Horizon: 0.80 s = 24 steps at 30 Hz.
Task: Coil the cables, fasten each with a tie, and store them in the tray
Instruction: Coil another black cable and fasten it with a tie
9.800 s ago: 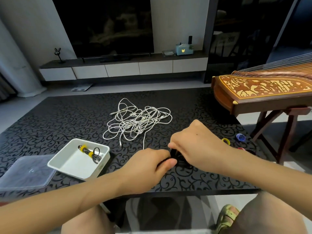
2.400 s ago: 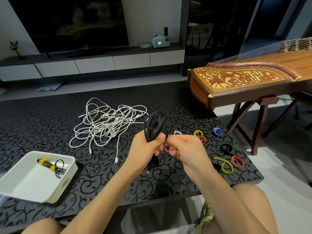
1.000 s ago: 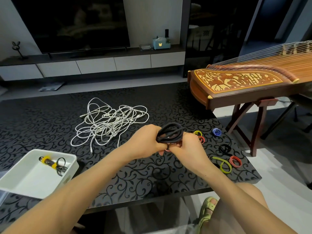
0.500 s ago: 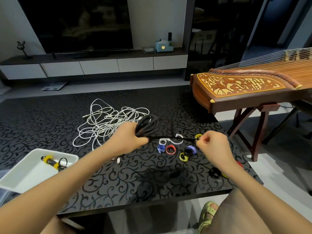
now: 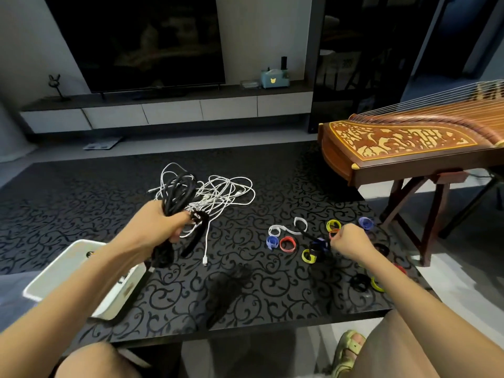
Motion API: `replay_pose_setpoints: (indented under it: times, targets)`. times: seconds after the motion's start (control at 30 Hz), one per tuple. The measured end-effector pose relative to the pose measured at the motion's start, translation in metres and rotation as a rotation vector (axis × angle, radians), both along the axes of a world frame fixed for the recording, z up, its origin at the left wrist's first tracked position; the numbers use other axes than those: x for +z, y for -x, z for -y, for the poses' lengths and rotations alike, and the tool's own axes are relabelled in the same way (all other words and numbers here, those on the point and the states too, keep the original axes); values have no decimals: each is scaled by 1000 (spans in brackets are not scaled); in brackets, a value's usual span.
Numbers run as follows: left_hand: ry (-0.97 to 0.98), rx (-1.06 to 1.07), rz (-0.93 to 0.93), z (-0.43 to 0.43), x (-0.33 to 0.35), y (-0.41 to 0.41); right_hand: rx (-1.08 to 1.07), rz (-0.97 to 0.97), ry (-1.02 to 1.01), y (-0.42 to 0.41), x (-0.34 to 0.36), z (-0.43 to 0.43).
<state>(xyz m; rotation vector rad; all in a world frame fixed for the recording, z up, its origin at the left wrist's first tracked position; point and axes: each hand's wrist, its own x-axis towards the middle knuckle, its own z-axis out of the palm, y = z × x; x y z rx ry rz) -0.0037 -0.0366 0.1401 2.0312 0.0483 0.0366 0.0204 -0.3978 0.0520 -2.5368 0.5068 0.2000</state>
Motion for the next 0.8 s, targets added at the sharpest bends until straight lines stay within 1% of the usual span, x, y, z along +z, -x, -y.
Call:
replay_pose_setpoints:
  times: [0.1,0.13,0.2,0.27,0.3,0.33,0.37,0.4,0.43,0.47,0.5,0.53,0.57,0.6,0.63,0.7,0.73,0.8]
  targets:
    - [156,-48,-54,17,-10,0,-51,-21,34,1,-5,0]
    - [188,-60,-61,23,-13,1,-55,-17,74,4,-4,0]
    - [257,-73,-67,35,-16,3,-23,21,219,11,5,-3]
    - [357,-97,-77,47,-17,4,16,148,344,18,17,-11]
    - [403,-110,-85,53,-16,5,28,254,344,23,25,-18]
    - [436,-119,-89,59,-15,6,39,385,287,29,33,-26]
    - [462,-125,-87,64,-15,7,56,483,181,35,40,-35]
    - [486,-132,-82,70,-14,9,66,519,6,42,48,-47]
    - [514,-147,-83,75,-12,11,49,460,-246,50,57,-61]
    - [537,-170,-90,80,-11,13,25,317,-539,56,65,-76]
    - [556,-196,-102,85,-11,16,1,130,-811,61,70,-88]
    - [569,-219,-113,88,-10,19,-4,-46,-1015,63,75,-98]
    - [579,-245,-122,90,-9,22,2,-176,-1173,63,79,-106]
    - [589,-273,-127,91,-9,24,-8,-243,-1313,62,82,-111]
    - [603,-302,-131,90,-10,27,-35,-254,-1445,59,85,-115]
    - [631,-319,-150,86,-8,33,-120,-187,-1685,52,90,-121]
    - [642,-321,-165,83,-8,35,-150,-128,-1744,49,92,-124]
    - [643,-315,-191,78,-10,38,-190,-9,-1738,42,96,-127]
